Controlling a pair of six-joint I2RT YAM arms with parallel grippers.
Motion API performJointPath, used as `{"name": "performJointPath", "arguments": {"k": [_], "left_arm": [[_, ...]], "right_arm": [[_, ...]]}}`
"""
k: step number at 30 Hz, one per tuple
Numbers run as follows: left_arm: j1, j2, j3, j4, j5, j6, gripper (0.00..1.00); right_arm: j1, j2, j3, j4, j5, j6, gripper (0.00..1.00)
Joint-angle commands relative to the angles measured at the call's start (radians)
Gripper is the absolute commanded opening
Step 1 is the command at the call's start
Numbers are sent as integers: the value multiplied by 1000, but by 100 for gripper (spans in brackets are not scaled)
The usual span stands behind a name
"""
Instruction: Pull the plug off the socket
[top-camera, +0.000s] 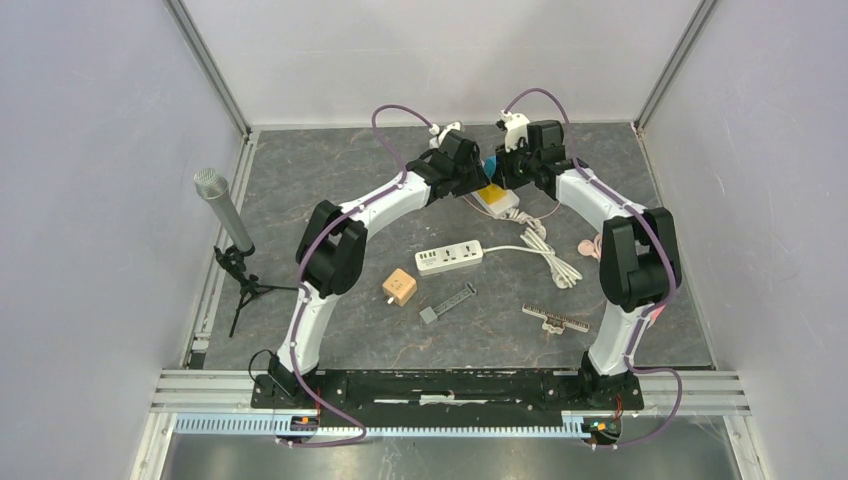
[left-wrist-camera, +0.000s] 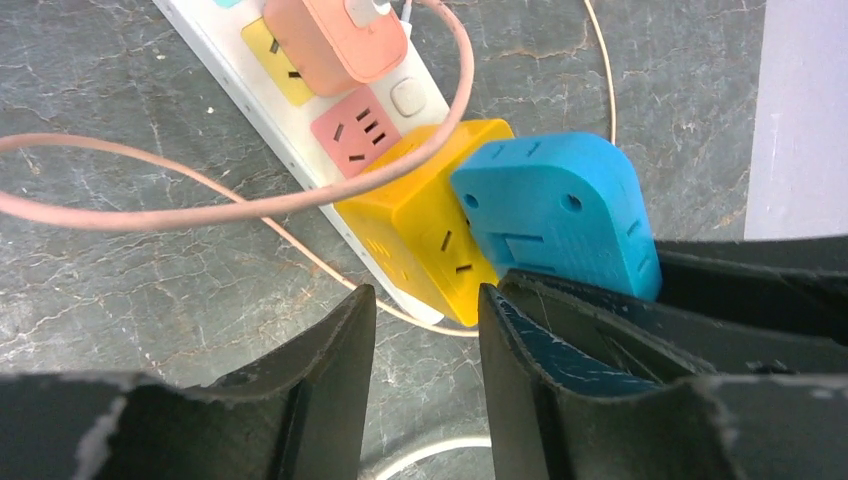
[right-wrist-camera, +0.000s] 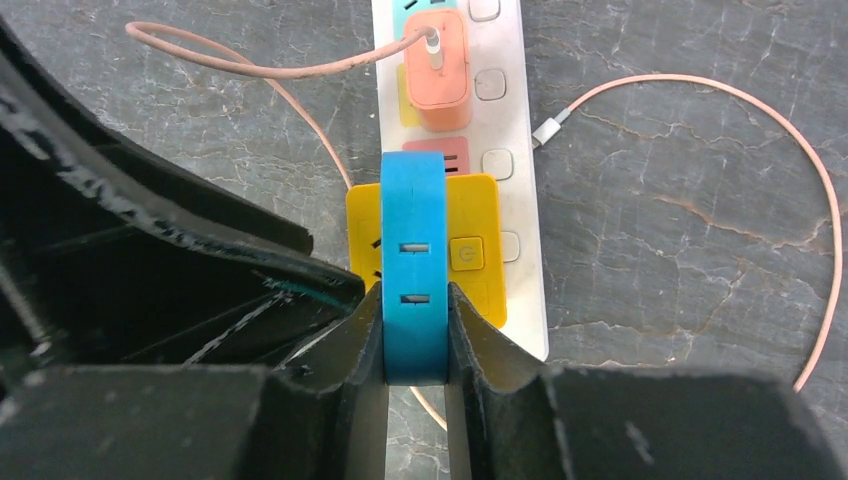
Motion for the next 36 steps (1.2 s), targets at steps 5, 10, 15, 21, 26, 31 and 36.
{"name": "performJointPath", "arguments": {"k": [5, 10, 15, 21, 26, 31, 36], "left_arm": [[-2, 61, 50, -29, -43, 24, 44], [-2, 75, 47, -83, -65, 36, 39], [-2, 86, 26, -139, -77, 31, 36], [-2, 103, 13, -189, -78, 31, 36], [-2, 102, 4, -197, -84, 44, 36], [-2, 105, 4, -209, -85, 55, 36], [0, 90, 57, -197, -34, 112, 41]], "right_arm": [[6, -88, -12, 44, -44, 82, 0], [6, -107, -8, 47, -53, 102, 0], [-7, -141, -23, 82, -58, 138, 0], [-28, -154, -53, 168, -127, 210, 0], [3, -149, -50, 110, -33, 118, 0], [-16, -215, -76, 165, -55, 159, 0], [-36, -299, -80, 171, 14, 207, 0]]}}
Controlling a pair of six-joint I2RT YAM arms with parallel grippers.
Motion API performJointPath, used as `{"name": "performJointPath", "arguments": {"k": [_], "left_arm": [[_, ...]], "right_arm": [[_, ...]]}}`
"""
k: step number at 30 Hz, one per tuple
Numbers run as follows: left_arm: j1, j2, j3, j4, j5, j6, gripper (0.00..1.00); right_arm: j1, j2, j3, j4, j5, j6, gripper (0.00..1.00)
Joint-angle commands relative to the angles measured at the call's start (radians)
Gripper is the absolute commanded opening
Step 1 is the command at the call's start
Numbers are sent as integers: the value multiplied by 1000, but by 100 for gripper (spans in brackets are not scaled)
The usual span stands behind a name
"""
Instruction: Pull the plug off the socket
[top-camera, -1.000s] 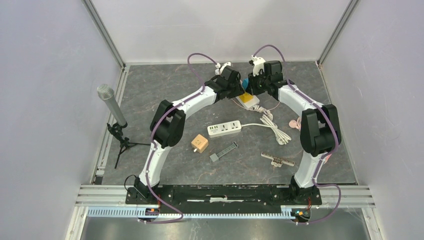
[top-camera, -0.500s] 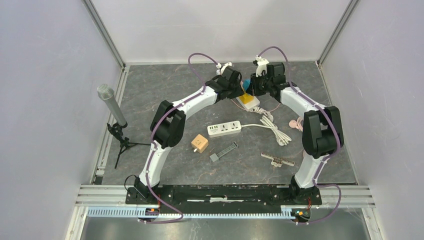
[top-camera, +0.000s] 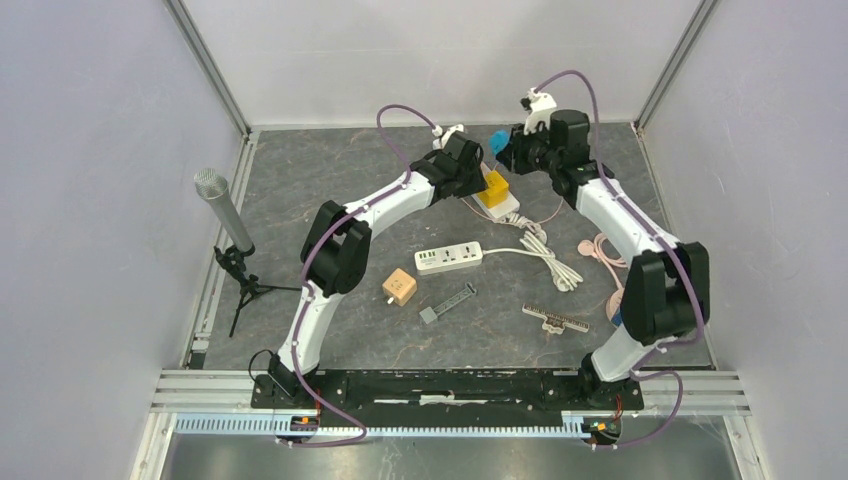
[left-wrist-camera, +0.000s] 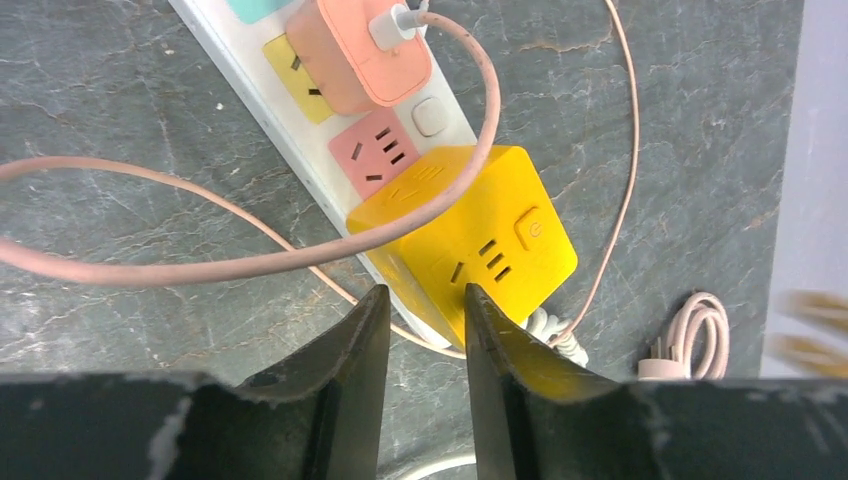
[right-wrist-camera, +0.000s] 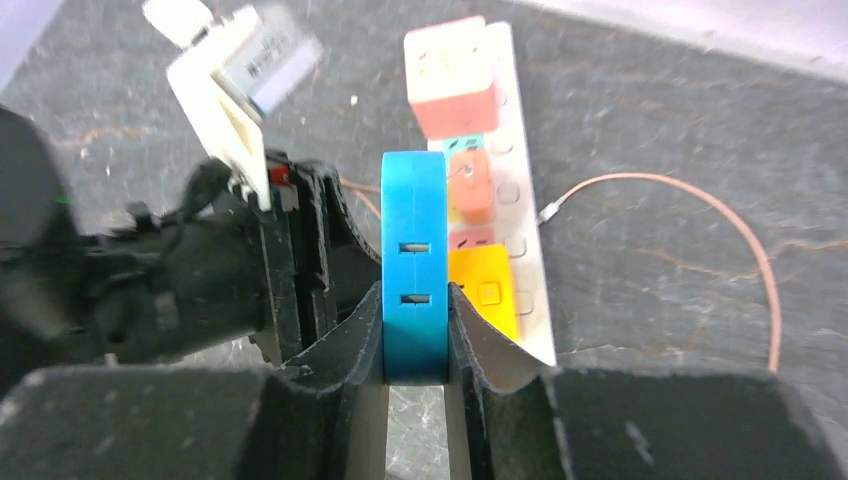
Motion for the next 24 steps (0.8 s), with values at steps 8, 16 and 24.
{"name": "performJointPath", "arguments": {"k": [8, 16, 24], "left_arm": [[7, -57, 199, -143, 231, 254, 65], [8, -297, -51, -112, 364, 358, 76], [9, -635, -384, -70, 284, 426, 90]], "right_arm": [[-29, -258, -121, -64, 226, 84, 0], [-27, -497, -425, -123, 84, 135, 0], [59, -695, -720, -91, -163, 208, 0]]}}
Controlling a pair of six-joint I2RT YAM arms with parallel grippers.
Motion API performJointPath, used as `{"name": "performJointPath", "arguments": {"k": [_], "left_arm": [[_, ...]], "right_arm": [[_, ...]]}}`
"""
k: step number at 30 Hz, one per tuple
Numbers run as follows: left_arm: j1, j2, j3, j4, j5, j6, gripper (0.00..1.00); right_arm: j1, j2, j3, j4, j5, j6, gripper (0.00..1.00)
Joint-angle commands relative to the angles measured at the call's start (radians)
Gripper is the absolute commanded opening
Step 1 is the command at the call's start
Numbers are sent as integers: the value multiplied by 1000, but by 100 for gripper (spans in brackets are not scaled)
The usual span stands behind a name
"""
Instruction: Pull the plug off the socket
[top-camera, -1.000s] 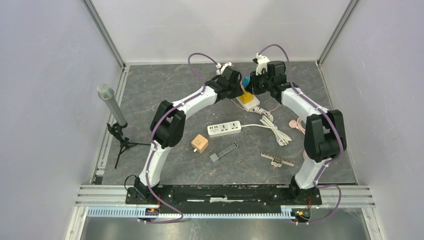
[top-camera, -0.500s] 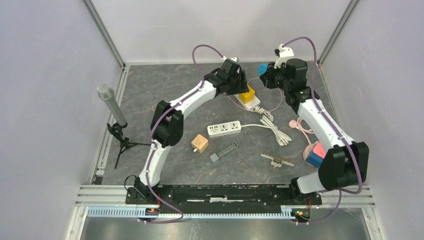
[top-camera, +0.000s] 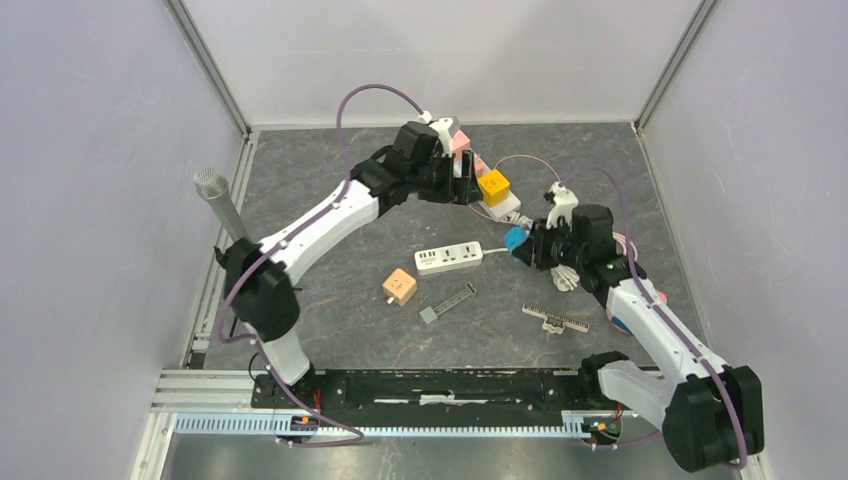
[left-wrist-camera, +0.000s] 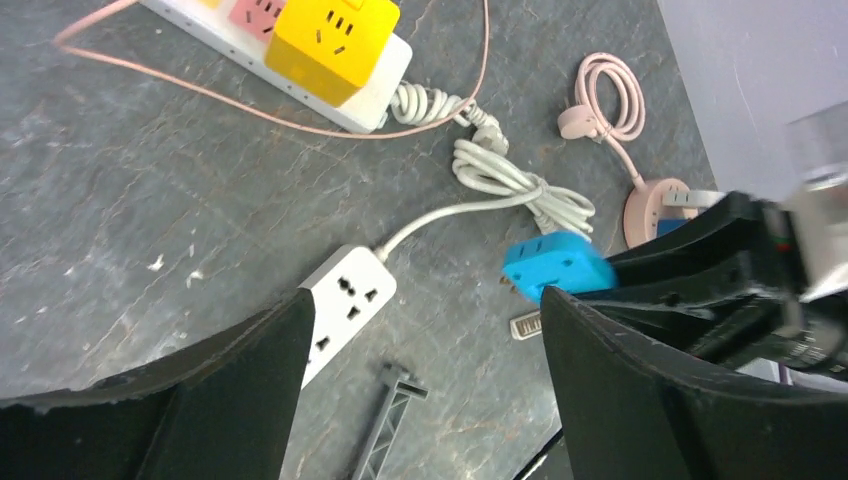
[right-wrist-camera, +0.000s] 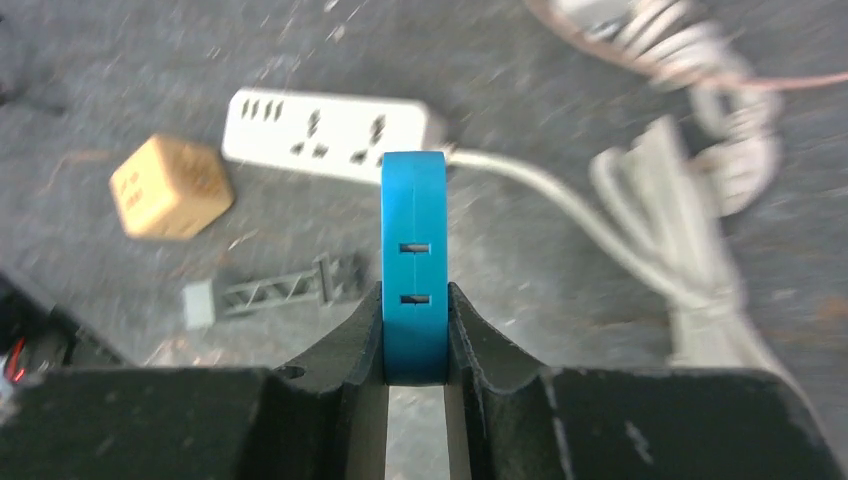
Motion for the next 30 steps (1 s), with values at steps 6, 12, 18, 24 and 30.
{"name": "performJointPath", "arguments": {"k": [6, 12, 18, 24, 30], "left_arm": [[0, -357, -257, 30, -175, 110, 100], [2, -528, -402, 44, -296, 140, 100], [1, -653, -535, 130, -277, 110, 100], [2, -666, -564, 136, -314, 119, 100], [16, -626, -597, 196, -380, 72, 100]], "right_arm": [[215, -69, -142, 27, -67, 150, 1], [260, -77, -206, -89, -50, 182, 7], [268, -80, -262, -118, -78, 199, 15], [269, -54, -192, -169, 11, 174, 69], [269, -42, -32, -208, 232, 97, 88]]}}
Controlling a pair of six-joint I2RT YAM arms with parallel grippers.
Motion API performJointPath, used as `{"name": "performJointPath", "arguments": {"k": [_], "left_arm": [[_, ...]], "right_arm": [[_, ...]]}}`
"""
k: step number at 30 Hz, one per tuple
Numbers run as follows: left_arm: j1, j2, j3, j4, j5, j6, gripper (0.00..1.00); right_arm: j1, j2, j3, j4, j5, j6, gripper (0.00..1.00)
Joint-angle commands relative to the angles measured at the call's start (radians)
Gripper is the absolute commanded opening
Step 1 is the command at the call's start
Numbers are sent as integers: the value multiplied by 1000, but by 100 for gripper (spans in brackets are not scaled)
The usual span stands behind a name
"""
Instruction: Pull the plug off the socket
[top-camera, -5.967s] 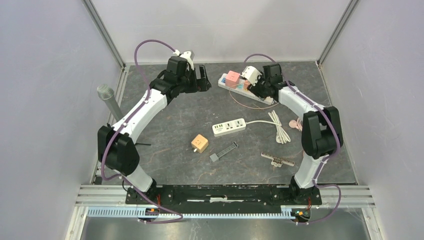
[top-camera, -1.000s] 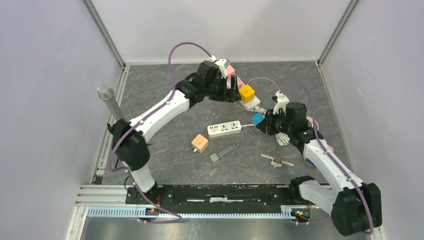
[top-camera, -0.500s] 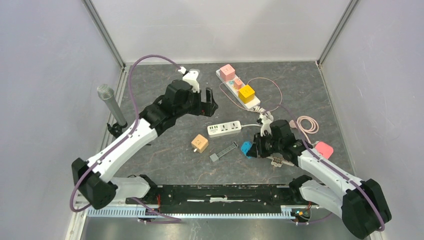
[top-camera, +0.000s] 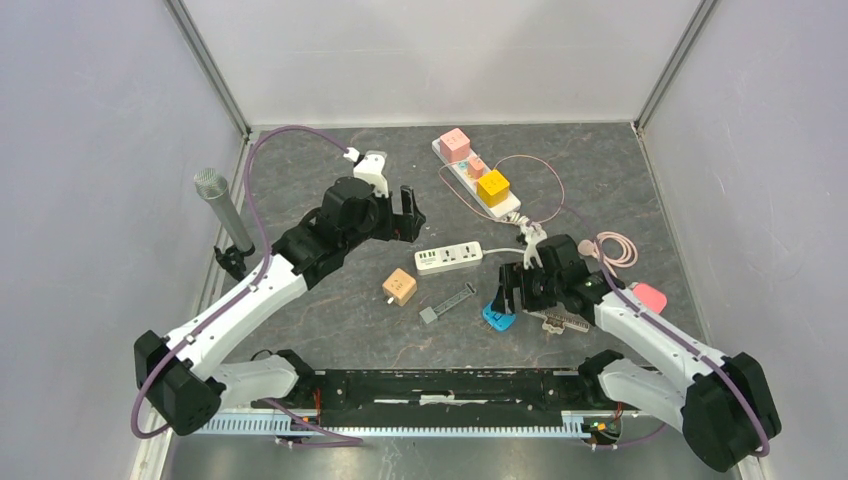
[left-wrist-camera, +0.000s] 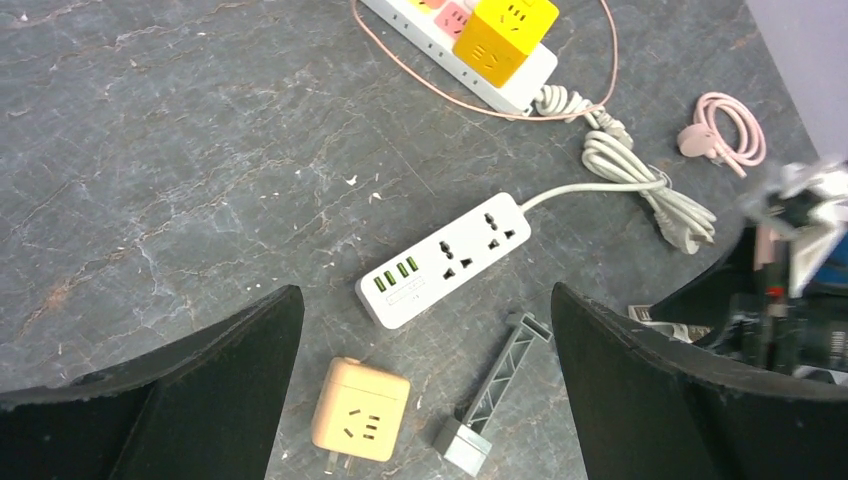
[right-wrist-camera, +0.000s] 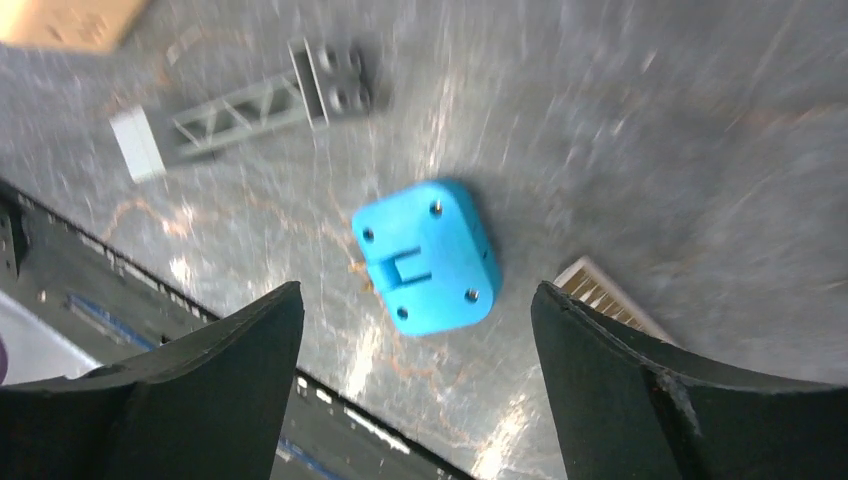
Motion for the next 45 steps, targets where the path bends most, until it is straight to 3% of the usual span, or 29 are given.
{"name": "performJointPath", "arguments": {"k": [1, 8, 11, 15, 22, 28, 36, 42, 45], "left_arm": [[23, 35, -11, 98, -50, -29, 100], [118, 156, 79, 157, 21, -112, 100], [220, 236, 131, 193, 163, -187, 100], [325, 307, 171, 231, 307, -290, 100], [341, 294, 146, 170, 323, -195, 100], [339, 302, 136, 150, 356, -158, 100], [339, 377, 191, 127, 409, -158, 100], [339, 494, 281, 126, 444, -214, 100], [340, 569, 345, 117, 448, -247, 99]], "right_arm": [[4, -9, 174, 4, 226, -74, 89], [3, 133, 395, 171, 426, -276, 93], [-12, 281, 537, 188, 504, -320, 97], [-131, 490, 736, 177, 319, -309, 97], [-148, 749, 948, 134, 140, -411, 97], [-148, 866, 999, 149, 209, -421, 98], [-148, 899, 949, 207, 239, -536, 98], [-147, 926, 950, 211, 245, -590, 94], [-148, 947, 952, 217, 216, -599, 84]]}}
